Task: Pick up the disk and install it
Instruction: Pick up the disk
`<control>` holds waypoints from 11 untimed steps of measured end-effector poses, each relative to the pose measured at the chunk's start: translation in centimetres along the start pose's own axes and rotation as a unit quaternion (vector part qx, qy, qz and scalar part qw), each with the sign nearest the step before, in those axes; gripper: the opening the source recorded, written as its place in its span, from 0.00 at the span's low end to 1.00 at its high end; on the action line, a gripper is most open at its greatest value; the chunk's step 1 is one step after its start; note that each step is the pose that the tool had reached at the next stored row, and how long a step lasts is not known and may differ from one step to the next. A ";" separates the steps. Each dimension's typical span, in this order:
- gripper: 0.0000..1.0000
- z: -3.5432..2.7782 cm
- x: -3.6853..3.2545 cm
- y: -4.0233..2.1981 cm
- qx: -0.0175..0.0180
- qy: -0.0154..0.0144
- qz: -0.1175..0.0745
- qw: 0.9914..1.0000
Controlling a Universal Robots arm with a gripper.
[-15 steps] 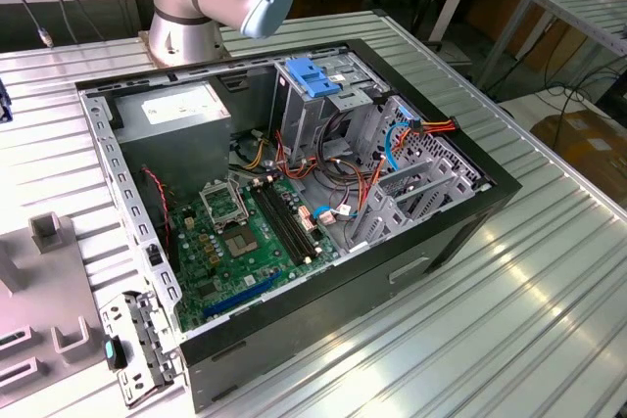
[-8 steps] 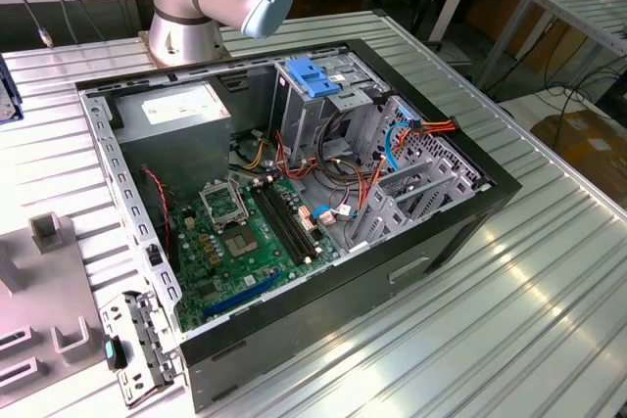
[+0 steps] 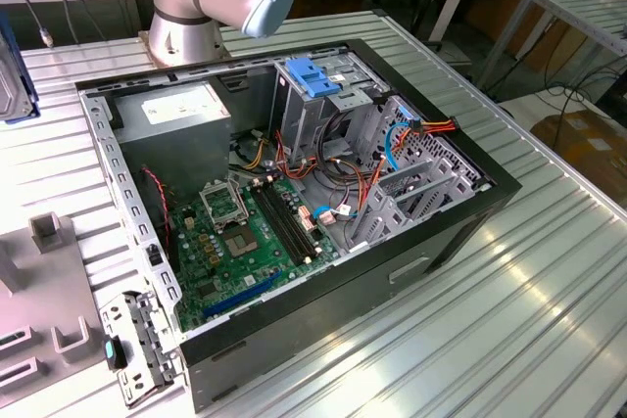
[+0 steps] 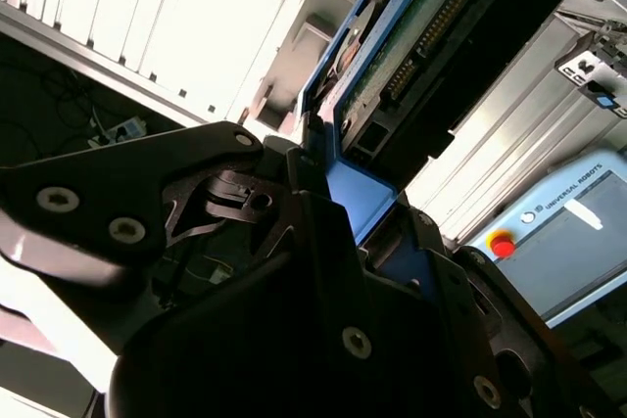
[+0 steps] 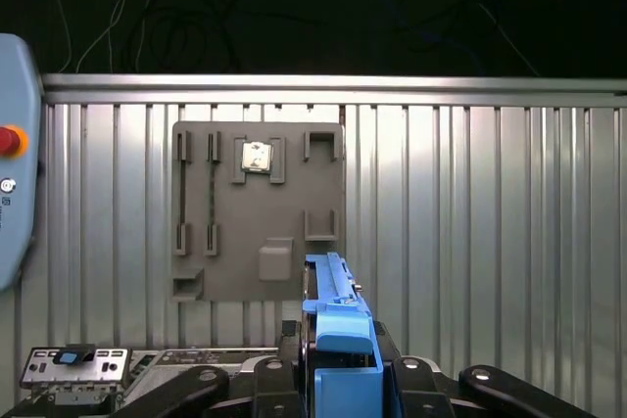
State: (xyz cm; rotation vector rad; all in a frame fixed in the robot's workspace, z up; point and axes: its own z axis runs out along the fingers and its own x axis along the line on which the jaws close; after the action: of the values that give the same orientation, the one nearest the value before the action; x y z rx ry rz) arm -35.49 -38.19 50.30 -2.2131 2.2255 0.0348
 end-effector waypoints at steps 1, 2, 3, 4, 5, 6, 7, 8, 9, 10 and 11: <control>0.37 0.00 0.00 -0.13 0.000 0.000 0.000 1.000; 0.37 0.00 0.01 -0.23 0.000 0.000 0.000 1.000; 0.37 0.00 0.01 -0.44 0.000 0.000 0.000 1.000; 0.37 -0.01 0.00 -0.63 0.000 0.000 0.000 1.000; 0.37 0.00 0.00 -0.79 0.000 0.000 0.000 1.000; 0.37 -0.01 0.00 -0.95 0.000 0.000 0.000 1.000; 0.37 0.00 0.00 -1.11 0.000 0.000 0.000 1.000; 0.37 0.00 0.00 -1.24 0.000 0.000 0.000 1.000; 0.37 0.00 0.01 -1.40 0.000 0.000 0.000 1.000; 0.37 0.01 0.01 -1.54 0.000 0.000 0.000 1.000; 0.37 0.00 0.04 -1.71 0.000 0.000 0.000 1.000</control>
State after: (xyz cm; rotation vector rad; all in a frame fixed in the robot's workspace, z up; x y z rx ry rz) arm -33.78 -38.23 50.27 -2.2131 2.2257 0.0346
